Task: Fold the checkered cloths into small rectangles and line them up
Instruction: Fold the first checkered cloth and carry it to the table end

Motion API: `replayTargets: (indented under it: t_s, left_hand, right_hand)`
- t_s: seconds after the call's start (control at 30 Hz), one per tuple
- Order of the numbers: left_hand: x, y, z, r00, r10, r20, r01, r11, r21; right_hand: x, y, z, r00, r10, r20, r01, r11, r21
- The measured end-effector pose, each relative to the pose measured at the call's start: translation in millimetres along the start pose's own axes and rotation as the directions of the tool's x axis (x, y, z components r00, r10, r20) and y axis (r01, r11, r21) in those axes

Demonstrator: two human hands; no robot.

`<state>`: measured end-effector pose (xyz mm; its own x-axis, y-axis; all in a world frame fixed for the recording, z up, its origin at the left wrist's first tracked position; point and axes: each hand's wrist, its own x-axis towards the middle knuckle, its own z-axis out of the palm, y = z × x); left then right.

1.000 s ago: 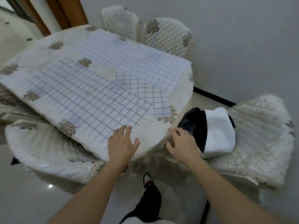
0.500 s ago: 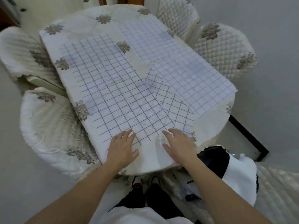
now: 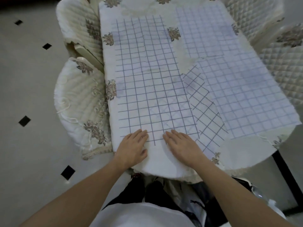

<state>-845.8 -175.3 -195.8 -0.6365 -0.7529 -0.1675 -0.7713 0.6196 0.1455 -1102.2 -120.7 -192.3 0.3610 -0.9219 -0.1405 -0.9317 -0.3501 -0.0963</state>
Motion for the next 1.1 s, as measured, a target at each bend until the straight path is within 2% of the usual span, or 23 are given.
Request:
replayTargets:
  t_s: [0.1, 0.23, 0.4, 0.6, 0.77, 1.0, 1.1]
  left_hand:
    - [0.9, -0.9, 3.1, 1.0, 0.007, 0.001, -0.007, 1.0, 0.01]
    - [1.2, -3.1, 8.1, 0.999, 0.027, -0.018, -0.027, 1.0, 0.014]
    - [0.4, -3.8, 15.2, 0.993, 0.043, -0.107, -0.043, 0.999, 0.007]
    - [-4.5, -3.4, 24.3, 0.967, 0.081, -0.241, -0.076, 0.997, 0.03]
    - [-0.2, -5.1, 19.0, 0.959, -0.002, -0.282, -0.035, 0.992, -0.123]
    - [-5.2, -28.4, 1.6, 0.933, -0.021, -0.359, -0.074, 0.966, -0.248]
    - [-9.7, -37.3, -8.8, 0.945, -0.013, -0.327, -0.087, 0.953, -0.29]
  right_hand:
    - [8.8, 2.4, 3.0, 0.997, -0.055, -0.06, 0.056, 0.998, 0.006]
    - [18.4, 2.4, 4.2, 0.995, -0.059, -0.084, 0.063, 0.997, 0.041]
    - [21.4, 8.4, 14.9, 0.988, -0.099, -0.119, 0.108, 0.992, 0.071]
    - [13.9, 12.8, 19.1, 0.945, -0.21, -0.252, 0.198, 0.978, -0.073]
    - [13.0, 11.2, 19.0, 0.961, -0.169, -0.221, 0.176, 0.984, 0.013]
    - [8.0, 39.3, 14.1, 0.971, -0.045, -0.236, 0.079, 0.987, 0.137]
    - [2.0, 50.7, 3.7, 0.979, 0.013, -0.204, 0.032, 0.976, 0.216]
